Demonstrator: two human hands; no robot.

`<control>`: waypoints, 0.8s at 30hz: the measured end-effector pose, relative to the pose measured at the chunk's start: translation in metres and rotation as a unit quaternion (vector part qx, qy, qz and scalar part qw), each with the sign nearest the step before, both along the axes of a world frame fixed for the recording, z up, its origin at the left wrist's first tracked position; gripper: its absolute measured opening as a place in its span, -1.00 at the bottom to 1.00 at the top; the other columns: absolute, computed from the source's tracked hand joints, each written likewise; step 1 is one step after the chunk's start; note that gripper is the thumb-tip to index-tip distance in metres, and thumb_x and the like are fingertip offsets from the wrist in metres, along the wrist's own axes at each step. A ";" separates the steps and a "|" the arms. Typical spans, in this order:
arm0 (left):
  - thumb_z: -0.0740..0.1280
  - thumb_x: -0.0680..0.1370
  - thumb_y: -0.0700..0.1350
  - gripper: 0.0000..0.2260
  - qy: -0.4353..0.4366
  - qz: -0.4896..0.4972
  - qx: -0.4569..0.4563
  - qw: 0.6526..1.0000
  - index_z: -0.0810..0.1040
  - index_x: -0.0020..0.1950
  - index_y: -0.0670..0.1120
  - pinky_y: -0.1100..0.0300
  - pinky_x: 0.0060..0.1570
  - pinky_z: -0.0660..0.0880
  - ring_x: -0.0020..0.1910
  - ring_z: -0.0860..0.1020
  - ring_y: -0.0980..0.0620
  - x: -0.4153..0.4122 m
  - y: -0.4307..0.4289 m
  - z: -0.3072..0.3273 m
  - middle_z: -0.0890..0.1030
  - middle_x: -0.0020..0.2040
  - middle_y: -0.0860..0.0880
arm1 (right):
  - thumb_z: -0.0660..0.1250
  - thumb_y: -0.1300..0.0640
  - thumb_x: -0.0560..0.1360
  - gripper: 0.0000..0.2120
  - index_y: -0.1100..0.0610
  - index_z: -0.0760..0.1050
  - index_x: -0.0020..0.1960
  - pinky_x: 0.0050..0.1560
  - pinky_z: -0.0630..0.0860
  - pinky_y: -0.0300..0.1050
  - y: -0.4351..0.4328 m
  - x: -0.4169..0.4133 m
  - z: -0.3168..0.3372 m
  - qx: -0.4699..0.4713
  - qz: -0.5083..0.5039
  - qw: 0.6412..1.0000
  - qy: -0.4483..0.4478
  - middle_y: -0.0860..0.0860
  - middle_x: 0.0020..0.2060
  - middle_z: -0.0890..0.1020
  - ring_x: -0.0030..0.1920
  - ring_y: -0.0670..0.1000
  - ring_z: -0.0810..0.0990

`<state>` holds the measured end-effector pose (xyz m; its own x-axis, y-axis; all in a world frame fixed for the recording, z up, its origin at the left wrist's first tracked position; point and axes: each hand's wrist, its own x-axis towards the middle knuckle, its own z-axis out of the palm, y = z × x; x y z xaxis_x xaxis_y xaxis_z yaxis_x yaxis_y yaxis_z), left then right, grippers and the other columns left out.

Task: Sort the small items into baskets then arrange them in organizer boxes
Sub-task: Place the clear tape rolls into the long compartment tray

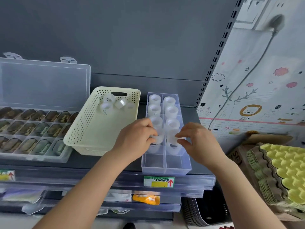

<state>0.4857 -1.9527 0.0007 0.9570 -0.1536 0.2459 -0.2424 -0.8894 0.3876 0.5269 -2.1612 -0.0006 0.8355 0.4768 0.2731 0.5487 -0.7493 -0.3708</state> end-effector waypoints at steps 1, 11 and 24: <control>0.32 0.56 -0.12 -0.84 0.004 -0.001 0.012 1.000 0.68 0.04 -0.02 0.17 -0.16 0.44 -0.02 0.47 0.09 0.002 -0.001 -0.002 0.53 -0.01 0.08 | 0.46 0.22 0.41 -0.88 0.11 0.68 -0.05 -0.14 0.40 -0.16 0.001 0.001 -0.002 -0.011 0.000 1.000 0.001 0.01 -0.12 0.63 -0.05 0.09 0.56; 0.31 0.55 -0.14 -0.83 0.027 -0.053 0.115 0.992 0.70 -0.12 -0.08 0.03 -0.03 0.41 -0.12 0.49 -0.03 0.021 0.006 -0.012 0.56 -0.16 0.00 | 0.28 0.09 0.53 -0.81 0.01 0.64 0.05 -0.04 0.51 -0.13 0.013 0.011 -0.001 -0.142 0.001 0.988 0.058 -0.05 0.01 0.58 0.08 0.01 0.52; 0.43 0.44 -0.21 -0.92 -0.060 -0.078 0.131 0.986 0.69 -0.23 -0.08 0.09 -0.25 0.45 -0.28 0.44 -0.04 0.021 0.025 -0.015 0.50 -0.34 0.00 | 0.24 0.09 0.52 -0.80 0.08 0.63 -0.14 -0.16 0.53 -0.05 0.042 0.023 0.012 -0.144 -0.001 0.987 0.072 0.01 -0.17 0.60 -0.15 0.08 0.56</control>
<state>0.5064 -1.9273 -0.0146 0.8831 -0.3702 0.2882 -0.4143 -0.9036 0.1091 0.5494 -2.1195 0.0114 0.8565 0.5161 0.0051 0.5049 -0.8358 -0.2158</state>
